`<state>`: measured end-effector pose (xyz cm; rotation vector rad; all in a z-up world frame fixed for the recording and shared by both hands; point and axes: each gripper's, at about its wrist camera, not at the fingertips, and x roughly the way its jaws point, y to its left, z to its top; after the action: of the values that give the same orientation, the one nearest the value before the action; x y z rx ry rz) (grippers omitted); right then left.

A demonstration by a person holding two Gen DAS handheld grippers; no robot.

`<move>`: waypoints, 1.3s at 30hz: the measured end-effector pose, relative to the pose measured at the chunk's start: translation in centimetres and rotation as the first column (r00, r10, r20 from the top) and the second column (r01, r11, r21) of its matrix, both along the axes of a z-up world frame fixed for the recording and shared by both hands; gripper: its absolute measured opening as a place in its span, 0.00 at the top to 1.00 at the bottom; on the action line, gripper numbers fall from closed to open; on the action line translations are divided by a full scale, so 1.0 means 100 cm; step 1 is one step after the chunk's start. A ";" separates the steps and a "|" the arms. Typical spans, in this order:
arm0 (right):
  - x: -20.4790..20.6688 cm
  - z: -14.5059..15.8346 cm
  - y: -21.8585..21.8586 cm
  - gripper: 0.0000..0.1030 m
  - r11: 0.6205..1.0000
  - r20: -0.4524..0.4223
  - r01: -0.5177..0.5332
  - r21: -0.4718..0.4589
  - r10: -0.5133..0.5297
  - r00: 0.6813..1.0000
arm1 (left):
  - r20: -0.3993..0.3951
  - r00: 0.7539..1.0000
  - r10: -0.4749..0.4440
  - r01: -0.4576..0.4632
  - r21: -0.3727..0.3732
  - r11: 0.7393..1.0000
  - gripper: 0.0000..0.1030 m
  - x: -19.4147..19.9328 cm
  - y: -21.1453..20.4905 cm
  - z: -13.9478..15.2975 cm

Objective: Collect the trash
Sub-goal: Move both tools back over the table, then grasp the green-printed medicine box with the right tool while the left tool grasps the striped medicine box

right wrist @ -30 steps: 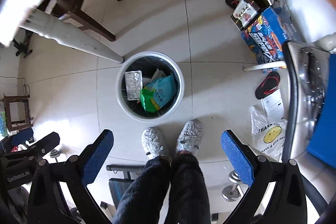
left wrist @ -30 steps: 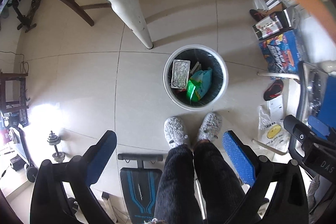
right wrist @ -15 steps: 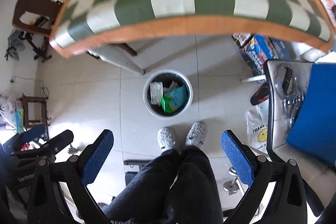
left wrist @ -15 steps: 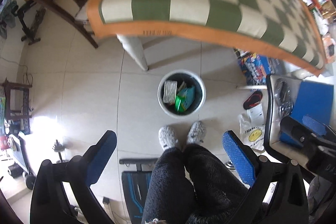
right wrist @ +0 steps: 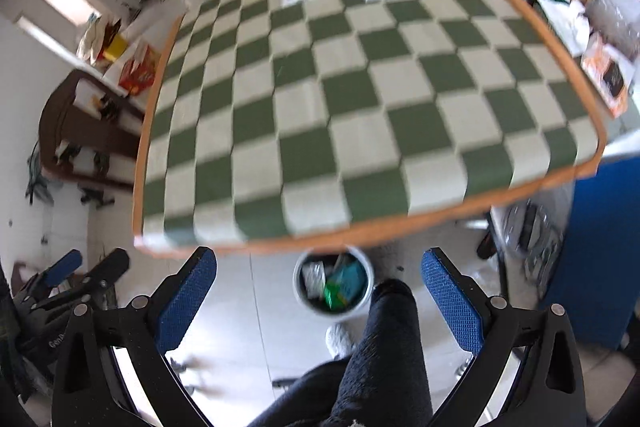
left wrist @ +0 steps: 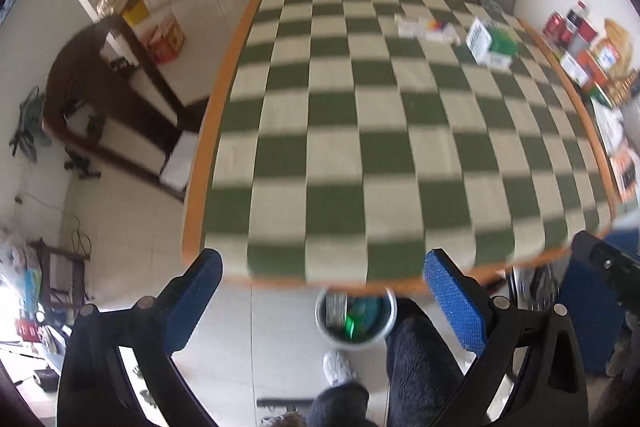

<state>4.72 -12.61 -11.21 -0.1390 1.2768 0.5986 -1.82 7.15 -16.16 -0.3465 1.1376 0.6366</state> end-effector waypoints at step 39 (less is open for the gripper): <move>0.532 -0.120 0.127 0.14 0.974 -0.198 0.042 -0.222 -0.088 0.976 | -0.517 0.335 -0.787 0.881 -0.125 0.457 0.02 0.494 0.078 -0.153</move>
<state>57.96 0.13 -23.21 -0.2191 1.5423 0.4231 47.61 14.91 -31.50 0.6483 1.5574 -0.1645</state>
